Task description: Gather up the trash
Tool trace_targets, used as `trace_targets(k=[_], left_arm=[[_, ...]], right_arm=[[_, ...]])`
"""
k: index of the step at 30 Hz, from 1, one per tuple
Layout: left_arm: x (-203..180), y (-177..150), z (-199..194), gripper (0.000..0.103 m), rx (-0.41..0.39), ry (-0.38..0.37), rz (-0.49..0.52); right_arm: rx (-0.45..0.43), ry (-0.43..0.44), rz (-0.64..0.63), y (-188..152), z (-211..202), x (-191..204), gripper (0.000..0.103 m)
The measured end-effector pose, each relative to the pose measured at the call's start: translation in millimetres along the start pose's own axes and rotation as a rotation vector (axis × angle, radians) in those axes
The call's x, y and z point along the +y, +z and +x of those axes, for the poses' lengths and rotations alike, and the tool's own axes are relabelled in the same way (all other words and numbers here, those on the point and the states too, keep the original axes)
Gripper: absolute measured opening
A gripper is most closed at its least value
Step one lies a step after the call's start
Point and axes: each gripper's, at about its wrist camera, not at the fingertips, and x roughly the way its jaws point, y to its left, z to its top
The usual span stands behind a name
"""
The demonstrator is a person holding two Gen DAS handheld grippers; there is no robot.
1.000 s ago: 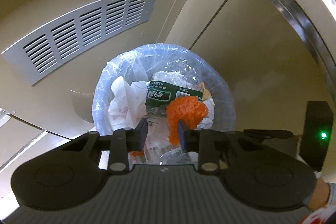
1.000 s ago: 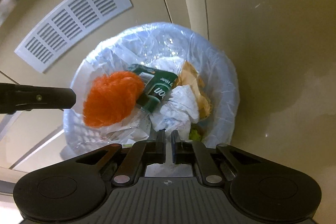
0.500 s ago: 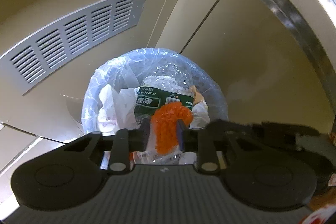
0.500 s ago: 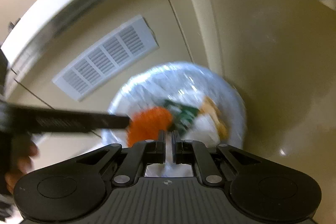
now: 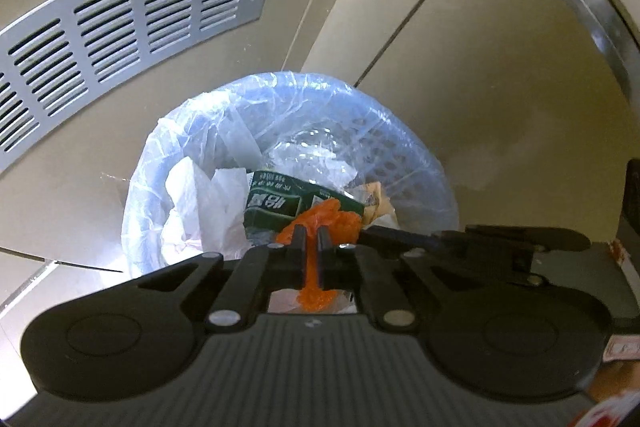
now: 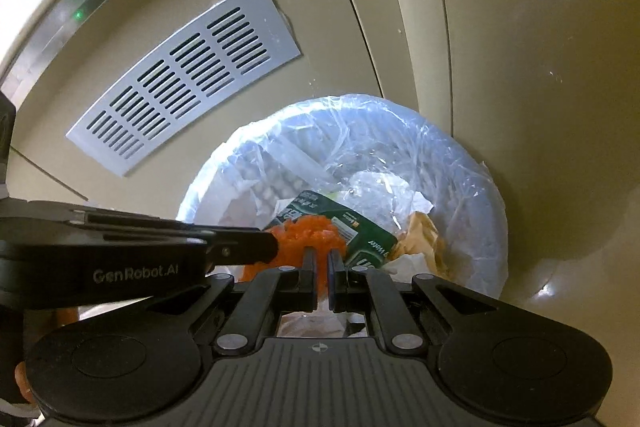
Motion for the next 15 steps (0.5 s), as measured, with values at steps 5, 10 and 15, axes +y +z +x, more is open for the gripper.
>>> trace_targets(k=[5, 10, 15], left_arm=[[-6.8, 3.0, -17.6, 0.012, -0.023, 0.044, -0.015], [-16.8, -2.3, -46.4, 0.018, -0.05, 0.081, -0.003], [-23.3, -12.0, -89.5, 0.026, -0.077, 0.094, -0.031]], right_arm=[[-0.003, -0.041, 0.01, -0.6, -20.0, -0.6, 0.006], [-0.006, -0.043, -0.004, -8.6, -53.3, 1.9, 0.02], [-0.037, -0.038, -0.005, -15.2, -92.8, 10.8, 0.056]])
